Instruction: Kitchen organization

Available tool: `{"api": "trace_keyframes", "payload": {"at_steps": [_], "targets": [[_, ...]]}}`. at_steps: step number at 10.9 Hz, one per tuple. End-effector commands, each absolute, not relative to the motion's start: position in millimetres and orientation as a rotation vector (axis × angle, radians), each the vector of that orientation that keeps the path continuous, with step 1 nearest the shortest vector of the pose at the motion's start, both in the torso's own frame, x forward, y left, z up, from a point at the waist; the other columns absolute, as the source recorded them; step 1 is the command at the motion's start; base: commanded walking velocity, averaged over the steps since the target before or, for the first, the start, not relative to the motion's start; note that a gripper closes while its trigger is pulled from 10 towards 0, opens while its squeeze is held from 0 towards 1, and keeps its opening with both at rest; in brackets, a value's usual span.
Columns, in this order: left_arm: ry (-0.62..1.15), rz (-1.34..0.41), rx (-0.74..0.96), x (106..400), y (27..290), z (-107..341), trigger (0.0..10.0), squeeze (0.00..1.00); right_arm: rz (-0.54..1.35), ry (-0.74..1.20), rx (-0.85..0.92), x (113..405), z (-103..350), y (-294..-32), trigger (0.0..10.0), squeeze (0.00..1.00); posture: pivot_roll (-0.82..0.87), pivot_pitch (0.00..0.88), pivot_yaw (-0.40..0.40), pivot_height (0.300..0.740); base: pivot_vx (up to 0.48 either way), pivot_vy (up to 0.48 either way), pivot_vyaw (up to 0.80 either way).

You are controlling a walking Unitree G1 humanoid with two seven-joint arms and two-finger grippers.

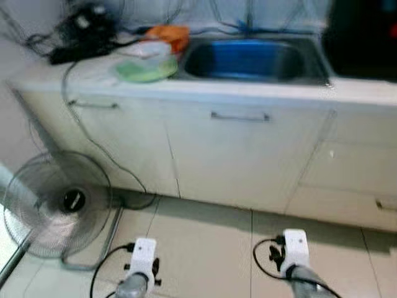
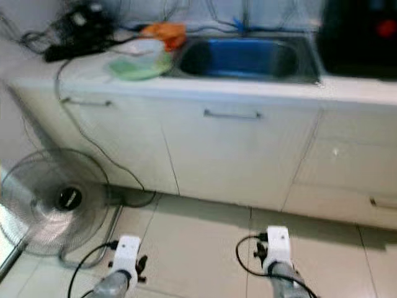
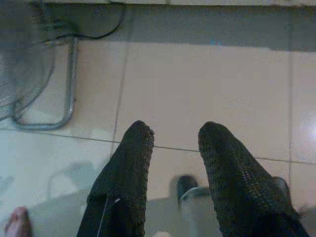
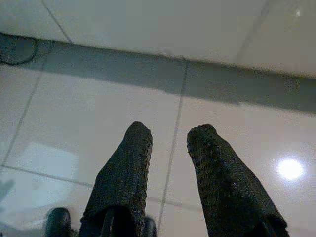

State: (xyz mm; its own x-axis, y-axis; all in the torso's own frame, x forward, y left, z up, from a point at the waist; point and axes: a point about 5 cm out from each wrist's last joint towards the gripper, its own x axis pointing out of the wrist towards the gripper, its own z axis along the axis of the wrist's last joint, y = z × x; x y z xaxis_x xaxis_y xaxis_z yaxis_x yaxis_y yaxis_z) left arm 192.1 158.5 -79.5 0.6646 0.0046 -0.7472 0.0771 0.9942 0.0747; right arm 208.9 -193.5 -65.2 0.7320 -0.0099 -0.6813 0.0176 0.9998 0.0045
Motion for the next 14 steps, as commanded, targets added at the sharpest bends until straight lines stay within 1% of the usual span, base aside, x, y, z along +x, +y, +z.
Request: {"api": "trace_keyframes", "payload": {"at_steps": [1,8,10,14], "targets": [[0.833,-0.011,0.124,195.5,170.6,-76.9,10.0,0.00,0.014,0.745,0.024,212.6,-64.8,-180.7,10.0,0.00,0.06,0.000,0.057,0.740,0.368,0.000,0.00],[0.837,-0.012,0.125,194.4,171.8,-77.4,10.0,0.00,0.007,0.741,0.045,213.3,-64.7,-178.5,10.0,0.00,0.06,0.000,0.060,0.740,0.365,0.000,0.00],[0.838,-0.015,0.126,194.3,172.3,-77.4,10.0,0.00,0.000,0.745,0.055,213.1,-65.0,-178.3,10.0,0.00,0.06,0.000,0.063,0.740,0.366,0.000,-0.80],[0.834,-0.027,0.129,196.3,171.1,-76.5,10.0,0.00,0.002,0.741,0.048,212.5,-65.2,-177.9,10.0,0.00,0.06,0.000,0.066,0.740,0.358,0.000,0.00]]}}
